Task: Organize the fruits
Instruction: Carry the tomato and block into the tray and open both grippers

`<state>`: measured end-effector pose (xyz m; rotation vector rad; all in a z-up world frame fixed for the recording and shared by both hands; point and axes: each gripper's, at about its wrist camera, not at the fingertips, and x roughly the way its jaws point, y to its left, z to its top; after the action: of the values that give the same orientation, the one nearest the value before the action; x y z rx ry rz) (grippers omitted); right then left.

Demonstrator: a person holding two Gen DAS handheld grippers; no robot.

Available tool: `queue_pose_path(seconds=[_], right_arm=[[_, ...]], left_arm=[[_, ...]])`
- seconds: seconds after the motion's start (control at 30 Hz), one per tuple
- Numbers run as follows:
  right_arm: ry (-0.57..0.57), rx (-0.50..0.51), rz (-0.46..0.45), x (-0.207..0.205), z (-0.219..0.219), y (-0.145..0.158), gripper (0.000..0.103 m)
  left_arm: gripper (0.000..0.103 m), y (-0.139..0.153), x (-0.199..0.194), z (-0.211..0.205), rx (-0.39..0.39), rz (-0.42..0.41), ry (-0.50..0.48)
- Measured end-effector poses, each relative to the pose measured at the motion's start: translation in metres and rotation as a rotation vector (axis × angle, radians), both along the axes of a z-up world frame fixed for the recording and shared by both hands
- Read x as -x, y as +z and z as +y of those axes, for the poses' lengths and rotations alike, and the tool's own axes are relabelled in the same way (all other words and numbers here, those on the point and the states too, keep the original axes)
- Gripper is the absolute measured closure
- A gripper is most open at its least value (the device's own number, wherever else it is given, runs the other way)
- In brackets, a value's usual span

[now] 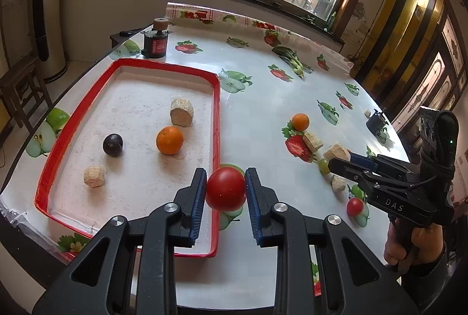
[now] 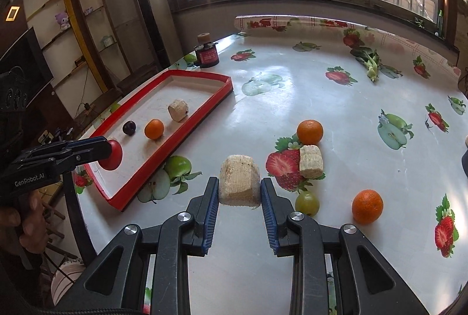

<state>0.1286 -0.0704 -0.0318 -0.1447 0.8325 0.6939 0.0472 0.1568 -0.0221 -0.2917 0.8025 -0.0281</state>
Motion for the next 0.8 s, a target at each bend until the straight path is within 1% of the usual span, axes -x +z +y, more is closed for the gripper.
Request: queue_pose_path(seconds=[0.43, 0.8], right_arm=[[0.098, -0.008, 0.005, -0.006, 0.056, 0.005, 0.074], [0.15, -0.024, 0.022, -0.035, 0.108, 0.008, 0.074]], left_arm=[[0.079, -0.001, -0.002, 0.039, -0.006, -0.004, 0.075], [0.079, 0.001, -0.02, 0.074, -0.023, -0.006, 0.131]])
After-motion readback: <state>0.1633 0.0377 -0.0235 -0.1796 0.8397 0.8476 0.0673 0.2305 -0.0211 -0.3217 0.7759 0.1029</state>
